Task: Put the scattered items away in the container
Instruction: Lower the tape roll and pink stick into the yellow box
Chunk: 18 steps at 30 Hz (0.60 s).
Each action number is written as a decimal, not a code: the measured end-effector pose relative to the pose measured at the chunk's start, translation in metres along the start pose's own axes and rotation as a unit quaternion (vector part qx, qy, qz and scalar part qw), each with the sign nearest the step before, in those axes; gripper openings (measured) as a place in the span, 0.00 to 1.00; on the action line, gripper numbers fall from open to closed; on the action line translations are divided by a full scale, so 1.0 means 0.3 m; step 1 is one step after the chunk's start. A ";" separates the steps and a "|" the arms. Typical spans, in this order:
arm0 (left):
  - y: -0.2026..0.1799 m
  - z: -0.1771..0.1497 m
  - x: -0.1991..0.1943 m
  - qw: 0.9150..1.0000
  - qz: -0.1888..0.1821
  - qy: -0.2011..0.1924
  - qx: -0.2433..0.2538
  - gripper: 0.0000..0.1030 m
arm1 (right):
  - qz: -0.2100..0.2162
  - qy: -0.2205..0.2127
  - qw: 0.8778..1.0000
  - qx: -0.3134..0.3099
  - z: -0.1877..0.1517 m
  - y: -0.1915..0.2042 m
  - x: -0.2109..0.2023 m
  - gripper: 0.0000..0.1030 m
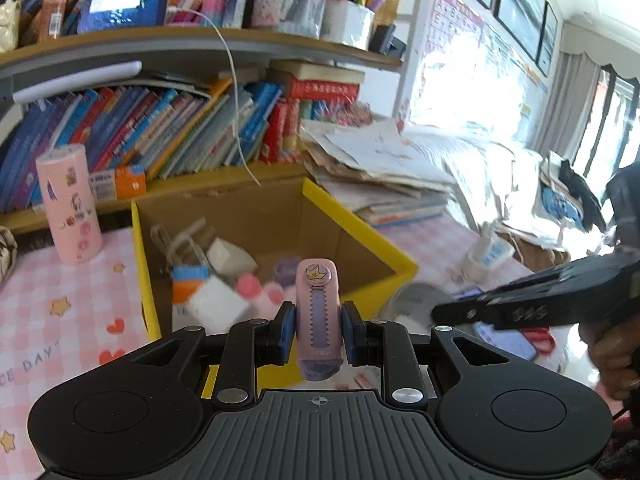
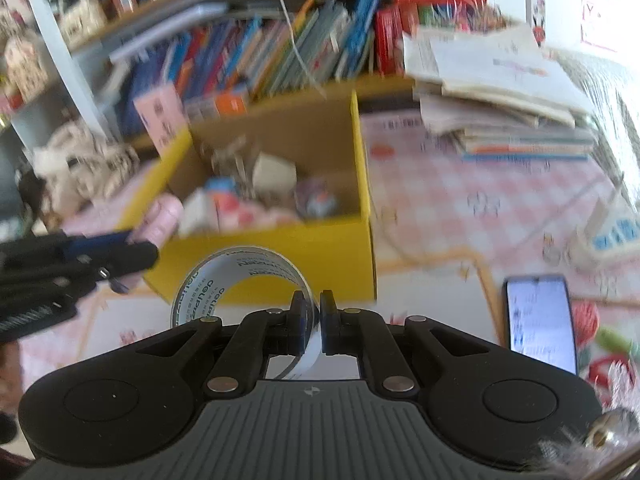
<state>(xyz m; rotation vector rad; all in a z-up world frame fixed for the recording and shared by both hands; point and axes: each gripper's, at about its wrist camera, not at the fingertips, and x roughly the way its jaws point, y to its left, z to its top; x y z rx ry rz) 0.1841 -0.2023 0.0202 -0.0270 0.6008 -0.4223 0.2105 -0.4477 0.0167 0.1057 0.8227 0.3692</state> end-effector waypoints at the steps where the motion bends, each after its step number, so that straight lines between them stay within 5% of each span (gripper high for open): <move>1: 0.004 0.010 0.005 1.000 0.006 -0.003 -0.001 0.22 | 0.004 -0.009 1.000 -0.002 0.023 -0.005 -0.008 0.07; 8: 0.051 0.097 0.069 0.998 0.058 -0.016 0.011 0.22 | 0.021 -0.055 0.997 -0.058 0.206 0.014 0.067 0.07; 18: 0.140 0.183 0.261 0.992 0.121 0.021 0.038 0.22 | 0.012 -0.005 0.986 -0.164 0.366 0.079 0.411 0.07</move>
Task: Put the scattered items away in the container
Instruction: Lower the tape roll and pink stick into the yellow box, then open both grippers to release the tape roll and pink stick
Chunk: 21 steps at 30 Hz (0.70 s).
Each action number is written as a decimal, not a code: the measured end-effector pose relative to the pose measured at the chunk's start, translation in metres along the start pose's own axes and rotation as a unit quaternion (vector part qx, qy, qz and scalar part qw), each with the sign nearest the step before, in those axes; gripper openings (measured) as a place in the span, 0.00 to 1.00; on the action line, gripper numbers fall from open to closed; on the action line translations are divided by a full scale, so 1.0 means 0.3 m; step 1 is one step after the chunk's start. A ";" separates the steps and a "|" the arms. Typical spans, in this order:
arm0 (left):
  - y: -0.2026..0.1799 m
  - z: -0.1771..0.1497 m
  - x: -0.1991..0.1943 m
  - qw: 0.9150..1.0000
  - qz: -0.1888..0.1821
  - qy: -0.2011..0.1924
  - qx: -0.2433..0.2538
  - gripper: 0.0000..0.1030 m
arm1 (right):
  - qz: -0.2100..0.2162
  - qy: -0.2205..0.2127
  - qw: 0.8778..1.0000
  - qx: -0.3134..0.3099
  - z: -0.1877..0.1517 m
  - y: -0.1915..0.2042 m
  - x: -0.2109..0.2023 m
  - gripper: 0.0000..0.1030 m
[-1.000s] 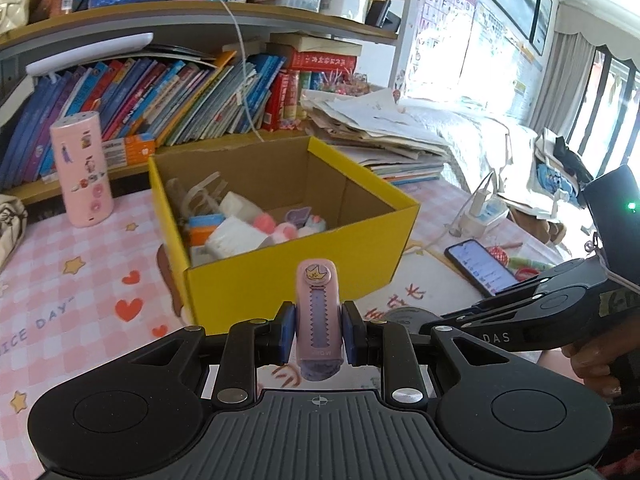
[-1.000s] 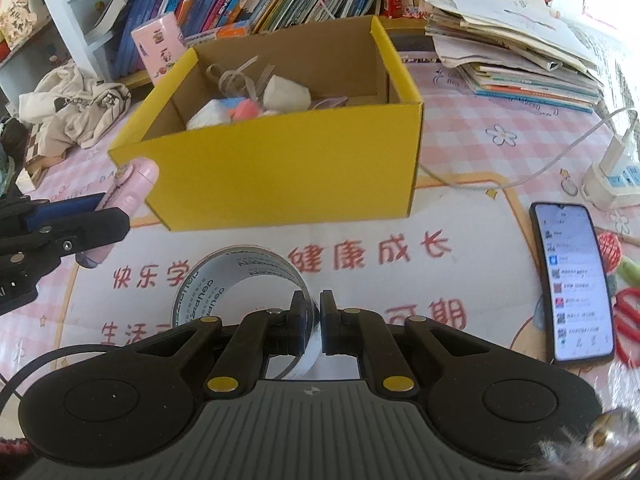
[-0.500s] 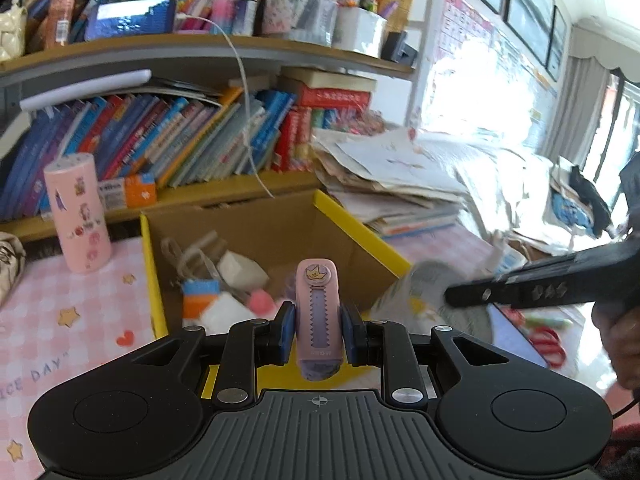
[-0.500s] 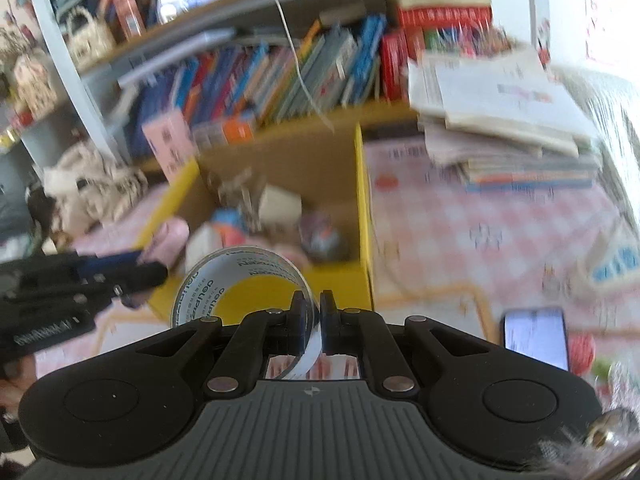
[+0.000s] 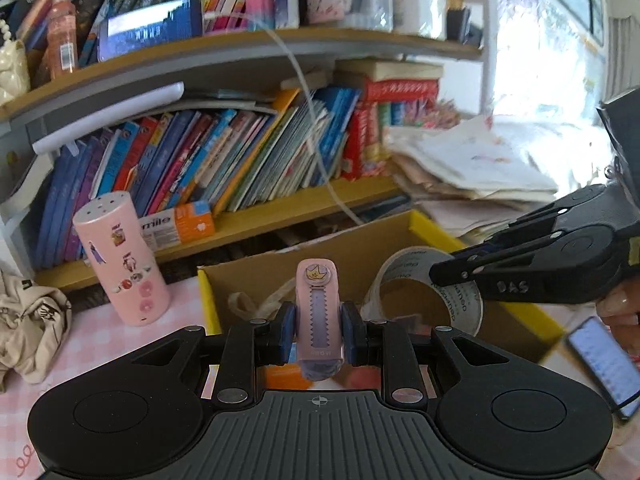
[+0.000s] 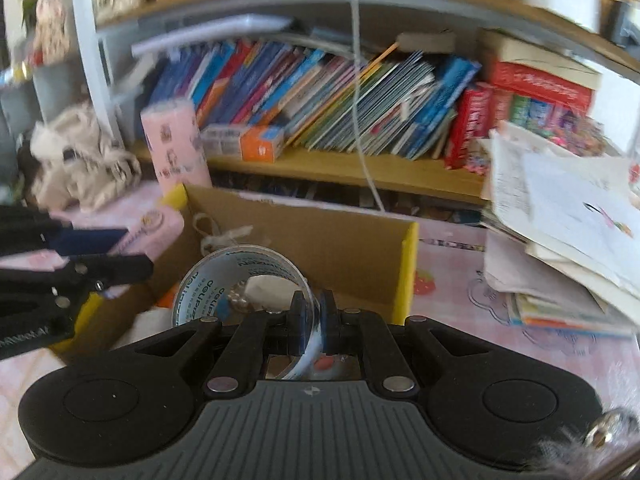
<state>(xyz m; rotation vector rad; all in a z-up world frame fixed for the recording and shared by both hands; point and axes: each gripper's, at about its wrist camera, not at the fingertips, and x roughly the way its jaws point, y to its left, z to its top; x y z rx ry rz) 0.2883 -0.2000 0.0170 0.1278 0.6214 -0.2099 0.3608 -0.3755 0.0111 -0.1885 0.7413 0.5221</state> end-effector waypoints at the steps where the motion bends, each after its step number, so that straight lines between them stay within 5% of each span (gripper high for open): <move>1: 0.005 0.002 0.020 1.000 0.003 0.006 0.000 0.23 | 0.001 0.007 1.000 -0.009 0.006 0.002 0.027 0.07; 21: 0.013 -0.012 0.221 0.997 0.020 0.081 -0.003 0.23 | 0.032 0.069 0.995 -0.061 0.032 -0.001 0.214 0.11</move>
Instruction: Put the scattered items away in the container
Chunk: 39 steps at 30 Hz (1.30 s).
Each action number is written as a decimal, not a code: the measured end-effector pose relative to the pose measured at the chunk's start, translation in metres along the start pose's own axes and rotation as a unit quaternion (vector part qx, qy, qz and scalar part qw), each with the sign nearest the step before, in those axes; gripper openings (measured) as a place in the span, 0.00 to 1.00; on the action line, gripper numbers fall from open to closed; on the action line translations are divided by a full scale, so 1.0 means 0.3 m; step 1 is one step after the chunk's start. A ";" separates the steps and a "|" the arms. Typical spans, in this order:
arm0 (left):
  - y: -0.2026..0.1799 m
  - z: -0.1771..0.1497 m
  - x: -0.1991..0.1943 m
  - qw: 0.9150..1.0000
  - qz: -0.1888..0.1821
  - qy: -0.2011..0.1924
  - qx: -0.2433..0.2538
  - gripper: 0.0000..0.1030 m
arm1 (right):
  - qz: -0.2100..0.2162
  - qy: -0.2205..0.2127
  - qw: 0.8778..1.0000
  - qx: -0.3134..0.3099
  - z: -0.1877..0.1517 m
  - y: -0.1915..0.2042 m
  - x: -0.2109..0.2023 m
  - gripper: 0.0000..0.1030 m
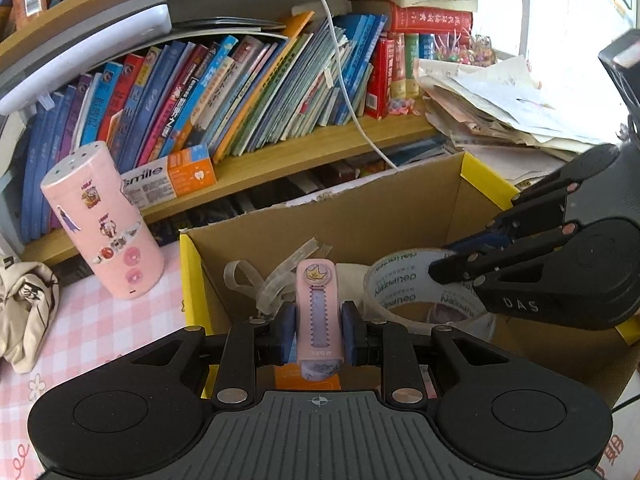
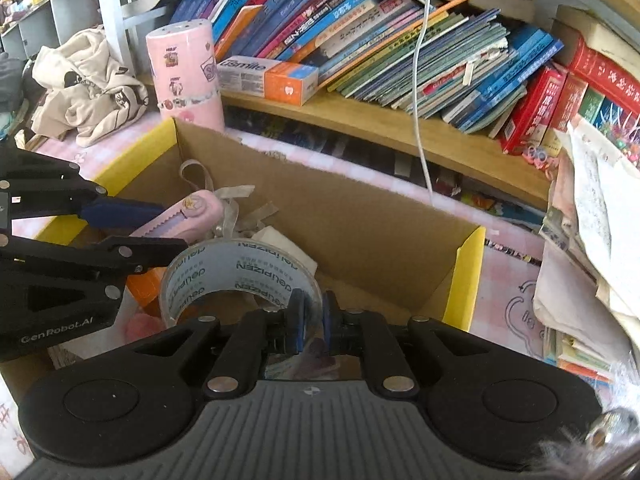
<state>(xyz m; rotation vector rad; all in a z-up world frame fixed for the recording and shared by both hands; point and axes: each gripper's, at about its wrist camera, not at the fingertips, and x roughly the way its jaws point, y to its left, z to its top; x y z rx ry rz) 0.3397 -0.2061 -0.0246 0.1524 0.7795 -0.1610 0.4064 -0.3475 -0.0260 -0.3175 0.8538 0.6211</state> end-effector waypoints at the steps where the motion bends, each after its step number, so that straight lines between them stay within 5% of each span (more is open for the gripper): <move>1: 0.001 0.000 -0.003 1.000 0.000 -0.002 -0.002 0.26 | 0.000 -0.001 1.000 0.003 -0.002 -0.001 -0.003 0.11; 3: 0.004 0.001 -0.013 1.000 0.000 -0.007 -0.006 0.26 | 0.002 -0.004 1.000 0.007 -0.005 -0.002 -0.012 0.21; 5: 0.003 0.001 -0.024 1.000 0.000 -0.010 -0.007 0.39 | 0.000 -0.013 1.000 0.007 -0.008 0.004 -0.028 0.36; 16: -0.019 -0.026 -0.154 0.998 0.022 -0.057 -0.017 0.79 | -0.005 -0.055 0.998 0.032 -0.033 0.015 -0.127 0.64; 39: -0.027 -0.158 -0.424 0.993 -0.006 -0.114 -0.029 0.89 | -0.050 -0.100 0.990 0.081 -0.173 0.150 -0.376 0.84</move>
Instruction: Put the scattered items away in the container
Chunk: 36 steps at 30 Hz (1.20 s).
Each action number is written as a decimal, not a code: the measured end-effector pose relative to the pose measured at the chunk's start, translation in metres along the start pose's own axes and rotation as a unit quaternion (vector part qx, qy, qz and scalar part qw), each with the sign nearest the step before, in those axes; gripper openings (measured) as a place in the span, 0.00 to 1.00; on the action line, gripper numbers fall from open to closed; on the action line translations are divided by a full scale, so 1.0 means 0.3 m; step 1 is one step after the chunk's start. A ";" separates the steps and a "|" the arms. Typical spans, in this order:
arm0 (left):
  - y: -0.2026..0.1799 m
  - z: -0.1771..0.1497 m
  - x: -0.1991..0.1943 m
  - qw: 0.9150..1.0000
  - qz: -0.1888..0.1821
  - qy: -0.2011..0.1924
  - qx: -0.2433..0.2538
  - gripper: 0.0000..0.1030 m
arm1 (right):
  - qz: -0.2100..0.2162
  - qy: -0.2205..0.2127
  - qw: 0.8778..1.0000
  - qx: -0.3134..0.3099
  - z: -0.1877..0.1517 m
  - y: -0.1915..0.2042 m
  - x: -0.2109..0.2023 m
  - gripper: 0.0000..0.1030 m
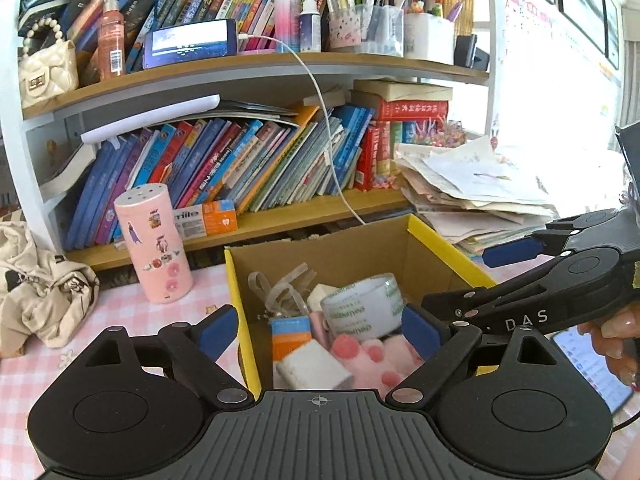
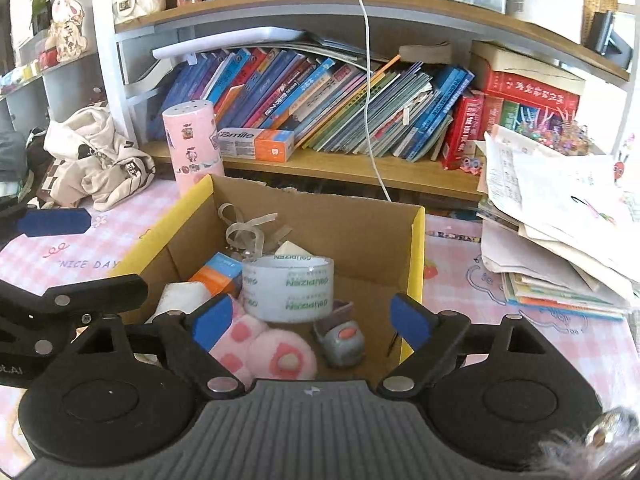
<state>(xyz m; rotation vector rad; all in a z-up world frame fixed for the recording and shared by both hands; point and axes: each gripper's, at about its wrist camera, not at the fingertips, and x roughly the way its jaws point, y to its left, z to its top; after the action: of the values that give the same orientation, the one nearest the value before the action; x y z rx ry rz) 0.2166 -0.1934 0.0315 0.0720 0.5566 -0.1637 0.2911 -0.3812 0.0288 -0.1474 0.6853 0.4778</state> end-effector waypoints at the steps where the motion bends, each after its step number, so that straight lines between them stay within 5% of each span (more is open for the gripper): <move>1: 0.003 -0.006 -0.011 1.000 -0.002 0.000 0.001 0.89 | -0.003 -0.001 1.000 0.003 -0.007 0.009 -0.011 0.84; 36: 0.197 -0.347 -0.418 0.998 0.052 0.033 -0.033 0.94 | -0.075 0.009 0.996 0.041 -0.364 0.462 -0.259 1.00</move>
<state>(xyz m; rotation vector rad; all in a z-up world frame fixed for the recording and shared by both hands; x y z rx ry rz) 0.0679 -0.1066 0.0113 0.0416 0.6232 -0.0411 0.1111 -0.3192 -0.0022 -0.1245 0.7055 0.3044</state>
